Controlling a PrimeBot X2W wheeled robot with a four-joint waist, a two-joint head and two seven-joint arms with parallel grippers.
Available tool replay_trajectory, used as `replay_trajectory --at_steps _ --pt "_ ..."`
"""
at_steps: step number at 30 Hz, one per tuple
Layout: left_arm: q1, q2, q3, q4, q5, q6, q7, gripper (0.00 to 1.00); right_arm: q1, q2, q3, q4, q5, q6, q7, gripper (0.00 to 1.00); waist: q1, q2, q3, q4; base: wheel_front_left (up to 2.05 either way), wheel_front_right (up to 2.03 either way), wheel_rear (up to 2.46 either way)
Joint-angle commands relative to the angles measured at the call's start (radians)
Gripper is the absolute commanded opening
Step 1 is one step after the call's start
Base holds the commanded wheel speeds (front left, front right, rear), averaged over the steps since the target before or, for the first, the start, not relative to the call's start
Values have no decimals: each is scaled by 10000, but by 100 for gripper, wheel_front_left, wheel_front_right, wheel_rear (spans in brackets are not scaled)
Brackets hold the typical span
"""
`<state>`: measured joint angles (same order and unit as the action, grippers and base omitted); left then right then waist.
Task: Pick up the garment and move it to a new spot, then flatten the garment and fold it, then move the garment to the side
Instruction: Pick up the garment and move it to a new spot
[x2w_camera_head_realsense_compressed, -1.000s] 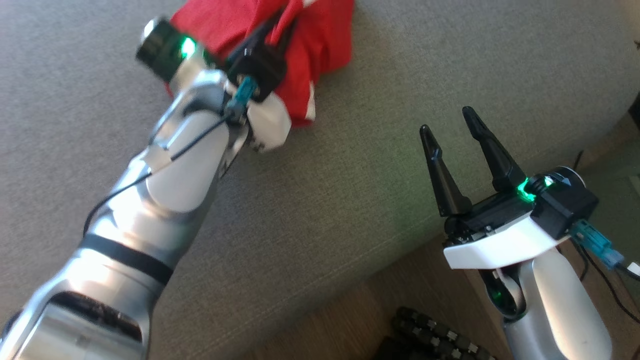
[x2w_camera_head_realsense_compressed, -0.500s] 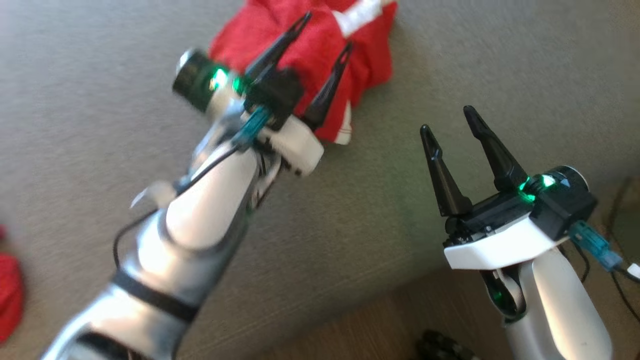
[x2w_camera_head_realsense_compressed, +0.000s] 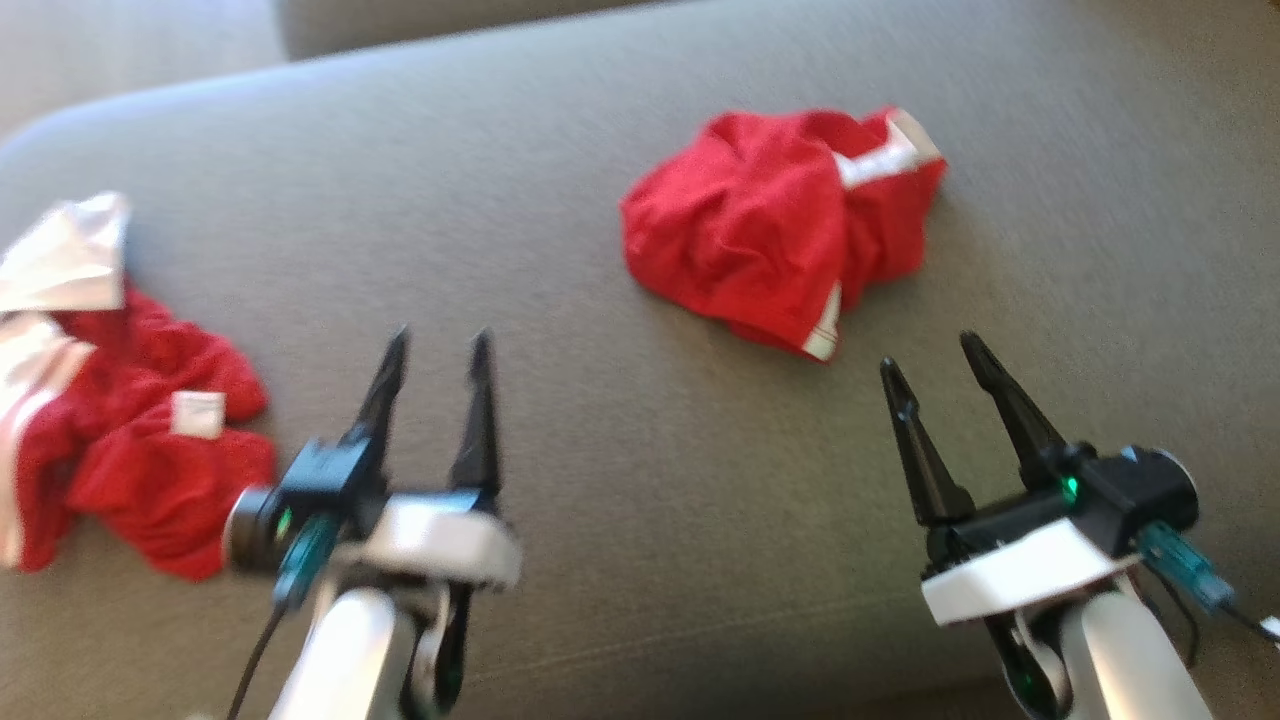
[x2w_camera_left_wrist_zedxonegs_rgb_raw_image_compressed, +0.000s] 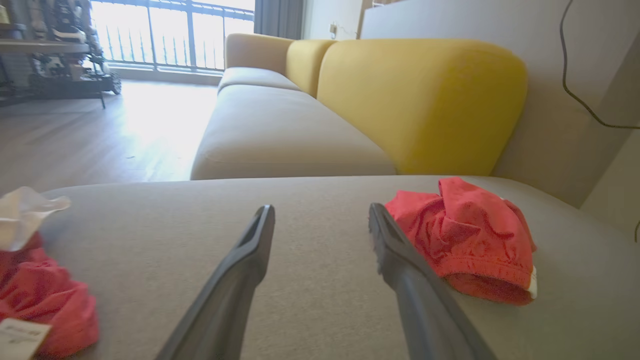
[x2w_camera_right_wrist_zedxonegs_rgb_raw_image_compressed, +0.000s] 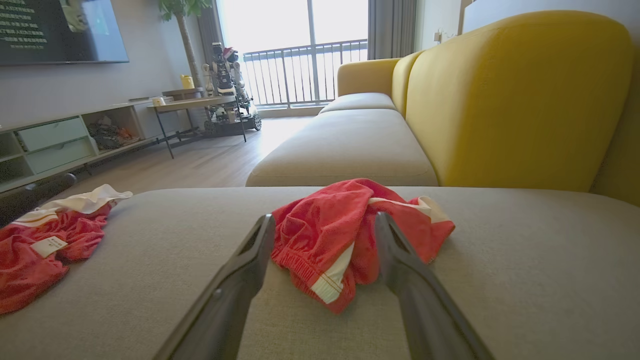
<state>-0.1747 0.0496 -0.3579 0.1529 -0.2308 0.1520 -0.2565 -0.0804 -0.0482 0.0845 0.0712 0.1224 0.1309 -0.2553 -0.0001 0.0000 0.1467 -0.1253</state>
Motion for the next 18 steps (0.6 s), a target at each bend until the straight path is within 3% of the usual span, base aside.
replay_trajectory --at_steps 1,9,18 --pt "221 25 627 -770 184 198 -53 100 26 -20 84 -275 -104 -2 -65 100 1 0 -810 784 0 0 0" --pt "2181 14 1260 -2049 1022 325 -53 100 825 -20 -403 -231 -541 -2 -65 100 1 0 -1470 1214 0 0 0" --pt "2920 9 1543 -1978 1180 264 -53 100 1307 -20 -605 -232 -611 -2 -65 100 1 0 -1624 1307 0 0 0"
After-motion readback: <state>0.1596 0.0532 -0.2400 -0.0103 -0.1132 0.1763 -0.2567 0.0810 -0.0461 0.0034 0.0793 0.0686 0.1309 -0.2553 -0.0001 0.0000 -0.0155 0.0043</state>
